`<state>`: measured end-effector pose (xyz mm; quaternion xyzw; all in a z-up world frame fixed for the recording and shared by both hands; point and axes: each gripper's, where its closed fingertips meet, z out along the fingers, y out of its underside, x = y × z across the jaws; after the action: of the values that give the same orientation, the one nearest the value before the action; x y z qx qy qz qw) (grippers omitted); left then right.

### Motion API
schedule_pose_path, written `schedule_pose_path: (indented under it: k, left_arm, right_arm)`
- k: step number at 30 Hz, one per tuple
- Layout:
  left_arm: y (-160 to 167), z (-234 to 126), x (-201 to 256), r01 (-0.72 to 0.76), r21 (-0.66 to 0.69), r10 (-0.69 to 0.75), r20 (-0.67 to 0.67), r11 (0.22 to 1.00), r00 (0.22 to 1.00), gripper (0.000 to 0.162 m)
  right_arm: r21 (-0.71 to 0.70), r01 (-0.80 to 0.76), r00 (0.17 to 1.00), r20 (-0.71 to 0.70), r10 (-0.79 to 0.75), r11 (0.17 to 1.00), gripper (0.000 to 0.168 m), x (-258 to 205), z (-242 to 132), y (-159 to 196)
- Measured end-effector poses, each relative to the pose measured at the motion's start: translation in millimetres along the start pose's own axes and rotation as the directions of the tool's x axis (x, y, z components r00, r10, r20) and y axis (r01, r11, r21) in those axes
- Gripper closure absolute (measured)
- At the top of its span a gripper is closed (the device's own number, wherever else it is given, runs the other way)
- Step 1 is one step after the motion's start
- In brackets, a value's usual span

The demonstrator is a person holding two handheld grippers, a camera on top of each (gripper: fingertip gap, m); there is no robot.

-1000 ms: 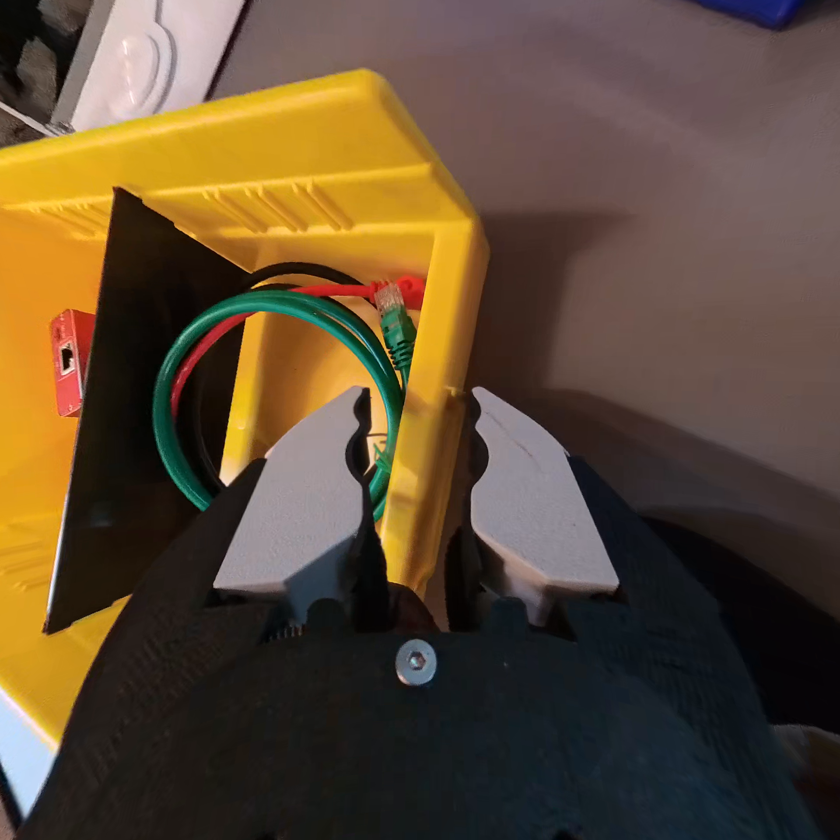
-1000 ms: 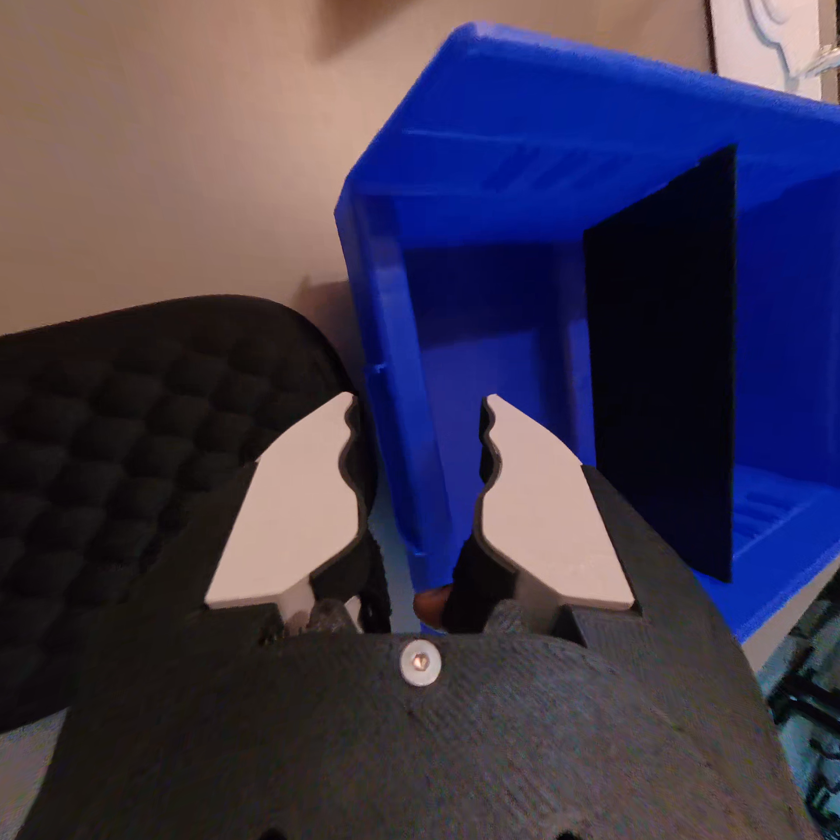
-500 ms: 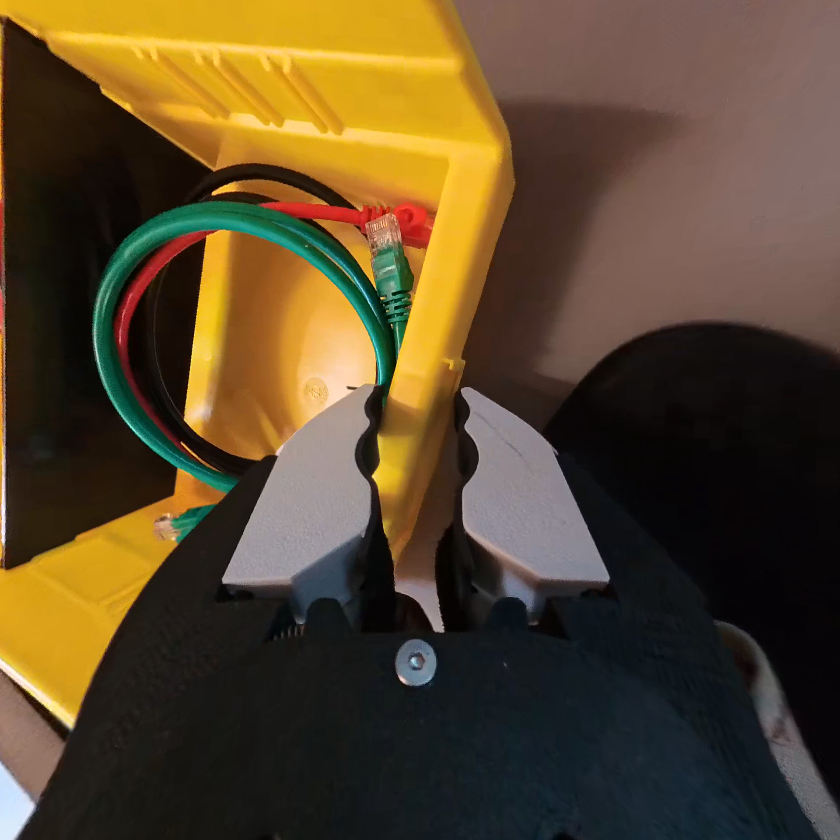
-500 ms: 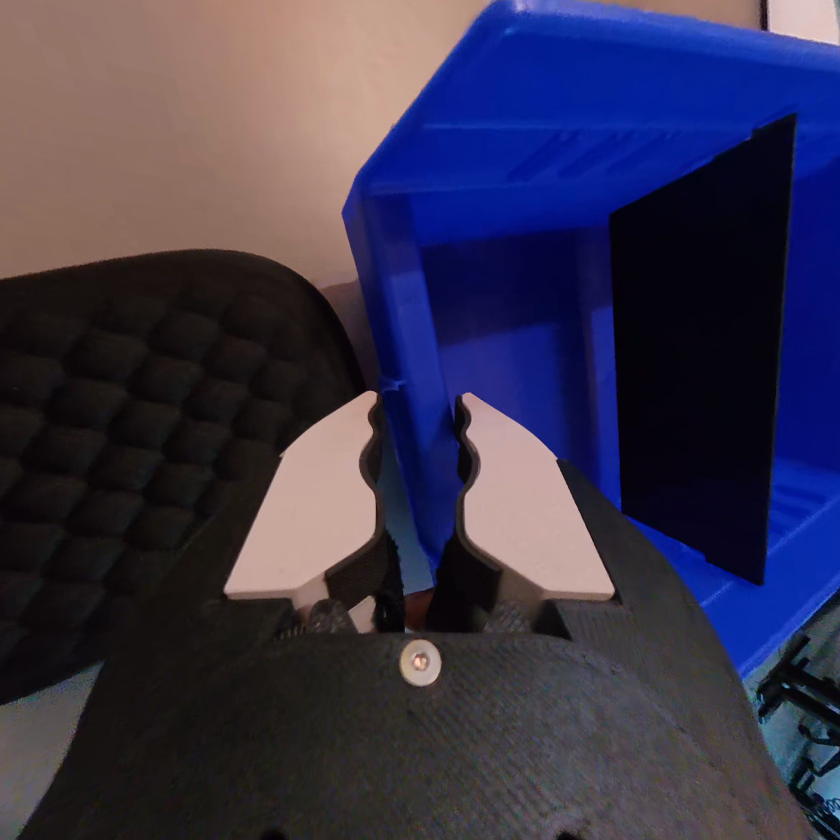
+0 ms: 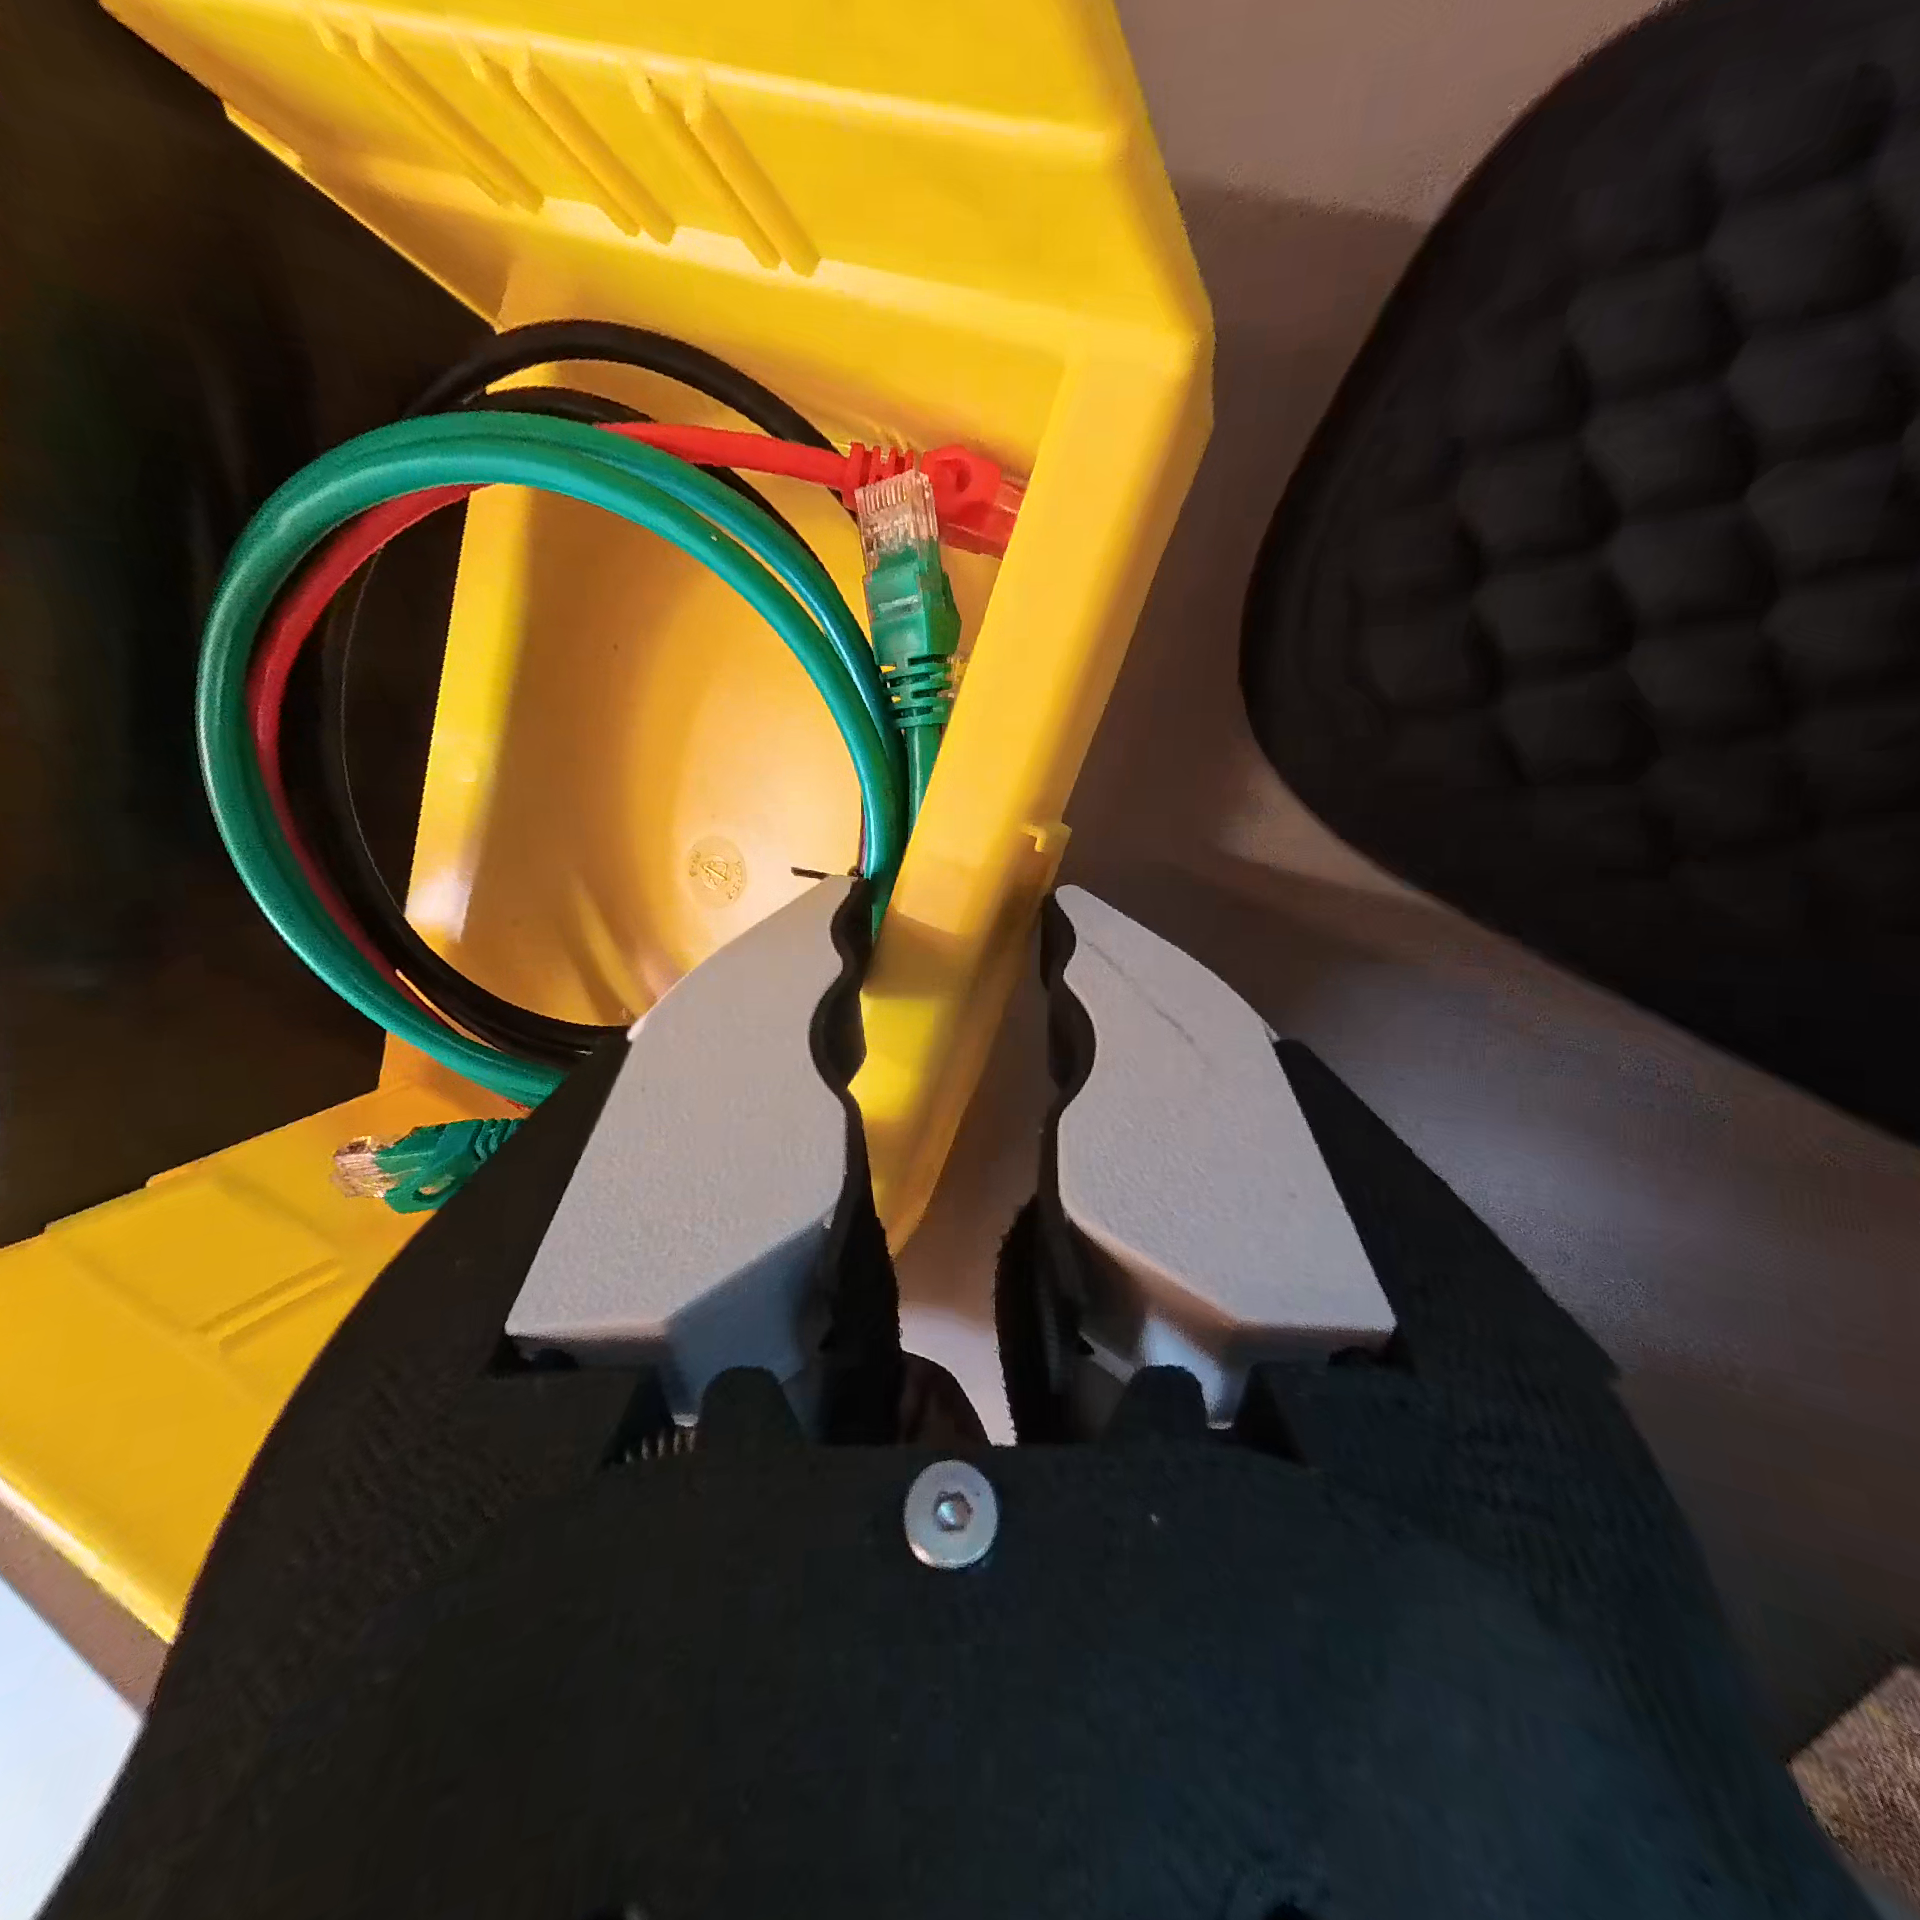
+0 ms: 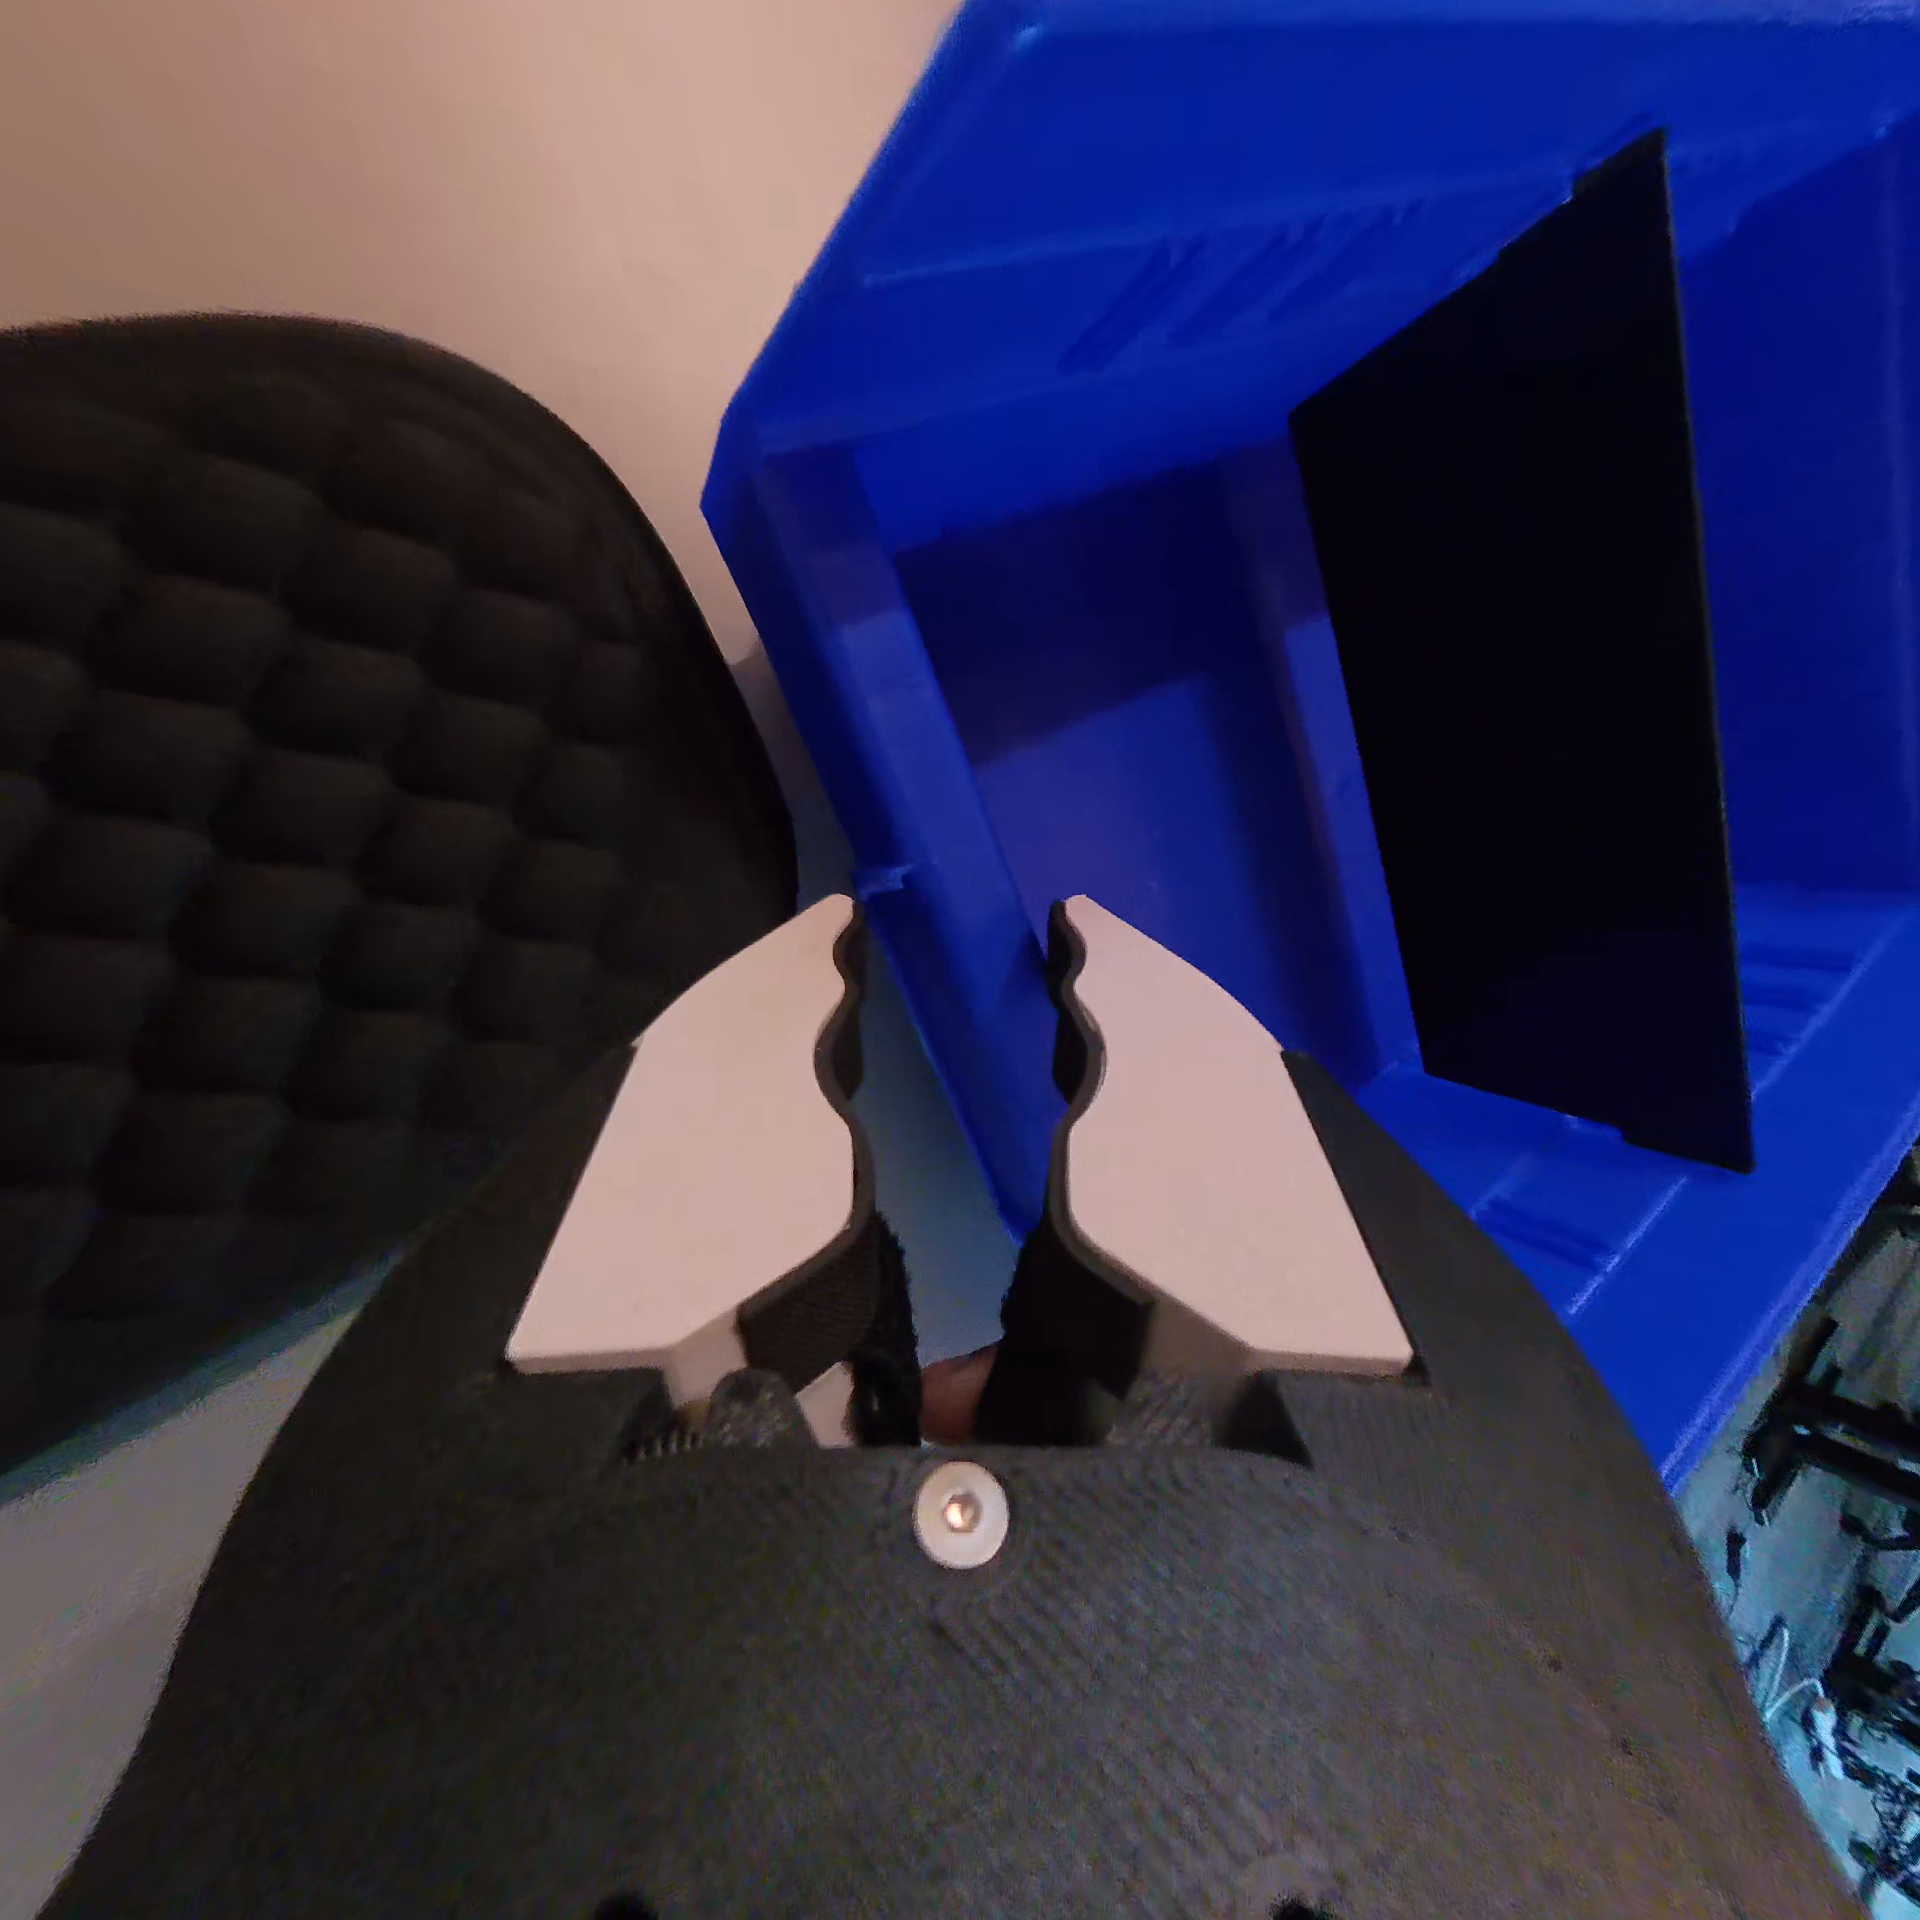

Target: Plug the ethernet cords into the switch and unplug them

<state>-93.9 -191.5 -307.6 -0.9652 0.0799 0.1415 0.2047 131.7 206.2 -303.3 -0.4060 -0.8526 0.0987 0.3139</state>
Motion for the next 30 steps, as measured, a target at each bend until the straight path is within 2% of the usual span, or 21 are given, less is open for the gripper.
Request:
schedule_pose_path:
  k: [18, 26, 30]
  left_arm:
    - [85.3, -37.2, 1.2, 0.037, -0.036, -0.036, 0.011, 0.999, 0.999, 0.13]
    - [115.8, -50.7, 1.7, -0.006, -0.034, 0.006, -0.015, 0.999, 1.0, 0.131]
    - [118.8, -52.2, 1.9, 0.016, -0.016, -0.017, -0.013, 1.0, 1.0, 0.13]
  right_arm:
    - [0.007, -0.036, 0.993, -0.11, 0.037, 0.999, 0.133, 24.5, -25.2, 69.9]
    - [0.024, -0.007, 0.995, -0.103, 0.01, 1.0, 0.133, 24.8, -33.3, 85.3]
    - [0.016, -0.015, 0.995, -0.094, 0.016, 1.0, 0.133, 24.6, -34.8, 88.4]
